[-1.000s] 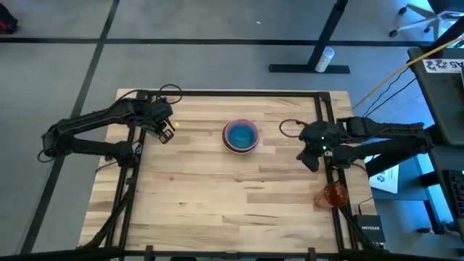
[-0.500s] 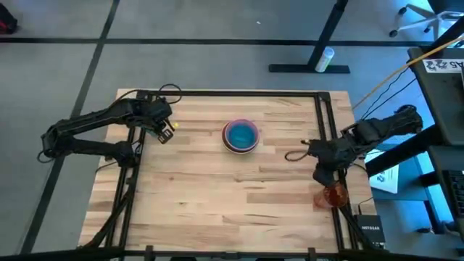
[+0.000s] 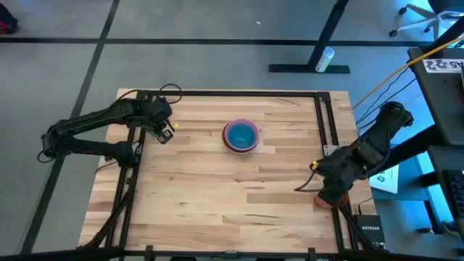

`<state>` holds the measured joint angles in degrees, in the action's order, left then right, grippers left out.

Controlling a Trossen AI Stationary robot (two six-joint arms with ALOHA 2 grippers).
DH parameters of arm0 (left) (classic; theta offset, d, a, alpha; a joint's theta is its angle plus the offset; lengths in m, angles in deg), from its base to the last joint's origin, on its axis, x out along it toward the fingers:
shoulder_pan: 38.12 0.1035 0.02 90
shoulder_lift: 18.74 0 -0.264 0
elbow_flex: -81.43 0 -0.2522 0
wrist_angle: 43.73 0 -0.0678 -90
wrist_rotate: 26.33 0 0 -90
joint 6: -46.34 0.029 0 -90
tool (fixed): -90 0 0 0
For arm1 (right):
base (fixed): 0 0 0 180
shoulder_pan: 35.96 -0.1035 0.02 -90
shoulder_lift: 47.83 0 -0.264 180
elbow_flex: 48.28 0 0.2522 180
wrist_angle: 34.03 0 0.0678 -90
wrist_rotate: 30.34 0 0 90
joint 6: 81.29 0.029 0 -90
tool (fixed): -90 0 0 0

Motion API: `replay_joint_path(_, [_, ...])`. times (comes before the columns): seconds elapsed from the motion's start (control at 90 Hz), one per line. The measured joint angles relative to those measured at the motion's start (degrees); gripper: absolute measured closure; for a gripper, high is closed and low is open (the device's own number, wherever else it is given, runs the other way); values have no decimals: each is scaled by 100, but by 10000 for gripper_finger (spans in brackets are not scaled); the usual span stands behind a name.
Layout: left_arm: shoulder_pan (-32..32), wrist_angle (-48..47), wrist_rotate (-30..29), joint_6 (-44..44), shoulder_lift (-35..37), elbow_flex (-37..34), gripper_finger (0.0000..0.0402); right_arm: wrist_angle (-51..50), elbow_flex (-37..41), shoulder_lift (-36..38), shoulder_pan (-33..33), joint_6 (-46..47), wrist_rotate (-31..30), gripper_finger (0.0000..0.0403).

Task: Nest bowls inside each other
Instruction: Move the red cup on the table

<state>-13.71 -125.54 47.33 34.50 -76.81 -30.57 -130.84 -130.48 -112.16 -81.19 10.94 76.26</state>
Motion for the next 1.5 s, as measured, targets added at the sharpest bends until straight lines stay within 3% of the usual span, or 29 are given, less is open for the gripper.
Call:
replay_joint_path(0.411, [0, -5, 0, -13, 0, 0, 401, 104, 1340, -108, -129, 356, -16, 403])
replay_joint_path(0.933, [0, -7, 2, -79, 0, 0, 401, 1620, 2070, -64, -123, 312, -1805, 403])
replay_joint_path(1.5, [2, -9, 96, -82, 0, 0, 402, 2152, 2144, -32, -123, 295, -3409, 403])
